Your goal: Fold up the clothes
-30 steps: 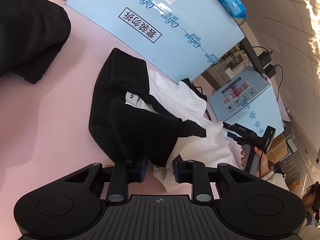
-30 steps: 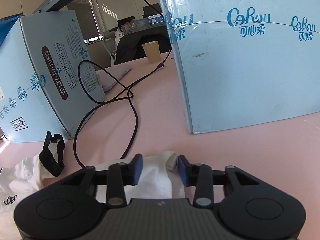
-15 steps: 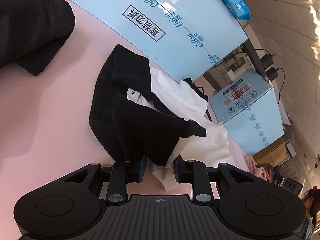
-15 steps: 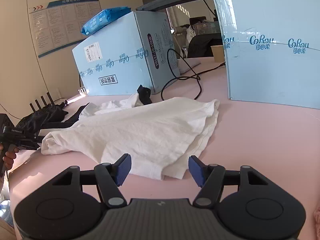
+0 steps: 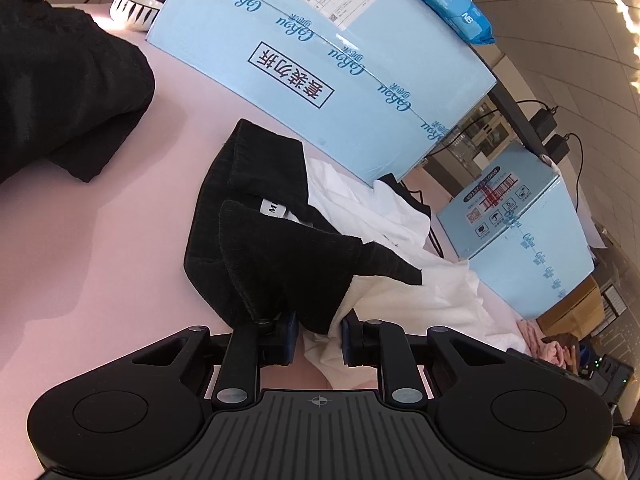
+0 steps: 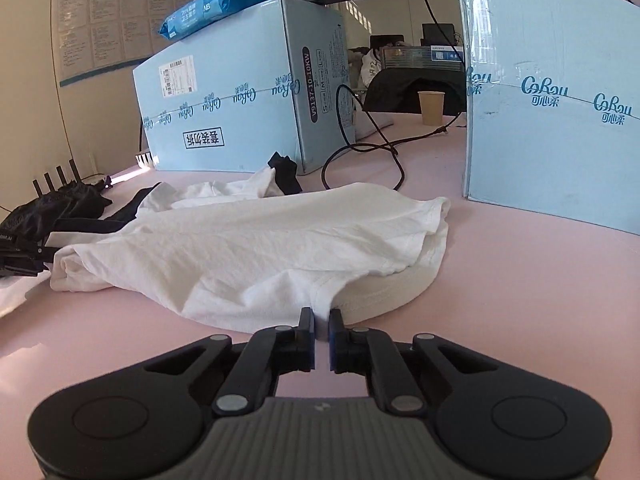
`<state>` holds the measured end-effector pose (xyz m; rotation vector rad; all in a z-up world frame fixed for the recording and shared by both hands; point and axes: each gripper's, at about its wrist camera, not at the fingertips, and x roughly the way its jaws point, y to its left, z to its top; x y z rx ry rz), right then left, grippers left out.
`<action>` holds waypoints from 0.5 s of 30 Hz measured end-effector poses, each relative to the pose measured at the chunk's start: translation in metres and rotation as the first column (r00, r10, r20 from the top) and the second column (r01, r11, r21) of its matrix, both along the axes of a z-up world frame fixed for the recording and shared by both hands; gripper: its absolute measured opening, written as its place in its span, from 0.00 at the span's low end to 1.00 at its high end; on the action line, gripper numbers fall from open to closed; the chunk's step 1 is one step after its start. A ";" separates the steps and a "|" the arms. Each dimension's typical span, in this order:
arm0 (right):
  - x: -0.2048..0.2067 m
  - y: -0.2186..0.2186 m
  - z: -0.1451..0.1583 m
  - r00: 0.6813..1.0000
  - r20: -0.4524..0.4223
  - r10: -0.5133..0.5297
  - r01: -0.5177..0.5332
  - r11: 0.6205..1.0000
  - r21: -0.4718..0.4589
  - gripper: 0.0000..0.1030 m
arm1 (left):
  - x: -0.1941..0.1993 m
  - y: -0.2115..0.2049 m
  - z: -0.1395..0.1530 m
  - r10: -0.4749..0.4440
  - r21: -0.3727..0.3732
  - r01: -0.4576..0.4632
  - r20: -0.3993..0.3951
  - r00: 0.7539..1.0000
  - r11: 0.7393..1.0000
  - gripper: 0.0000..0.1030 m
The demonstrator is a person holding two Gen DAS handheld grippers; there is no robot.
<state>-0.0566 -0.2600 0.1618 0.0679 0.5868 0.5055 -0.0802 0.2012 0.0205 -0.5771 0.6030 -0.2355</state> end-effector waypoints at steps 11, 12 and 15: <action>0.054 0.005 0.081 0.988 0.134 -0.072 0.052 0.988 0.148 0.06 | 0.060 0.026 0.069 0.124 -0.085 -0.119 0.055 0.991 0.989 0.18; 0.071 0.009 0.078 0.990 0.107 -0.095 0.078 0.985 0.153 0.06 | 0.076 0.030 0.063 0.141 -0.103 -0.137 0.031 0.990 0.985 0.19; 0.119 0.023 0.058 0.984 0.020 -0.175 0.171 0.976 0.134 0.08 | 0.119 0.042 0.034 0.193 -0.161 -0.207 -0.096 0.976 0.965 0.45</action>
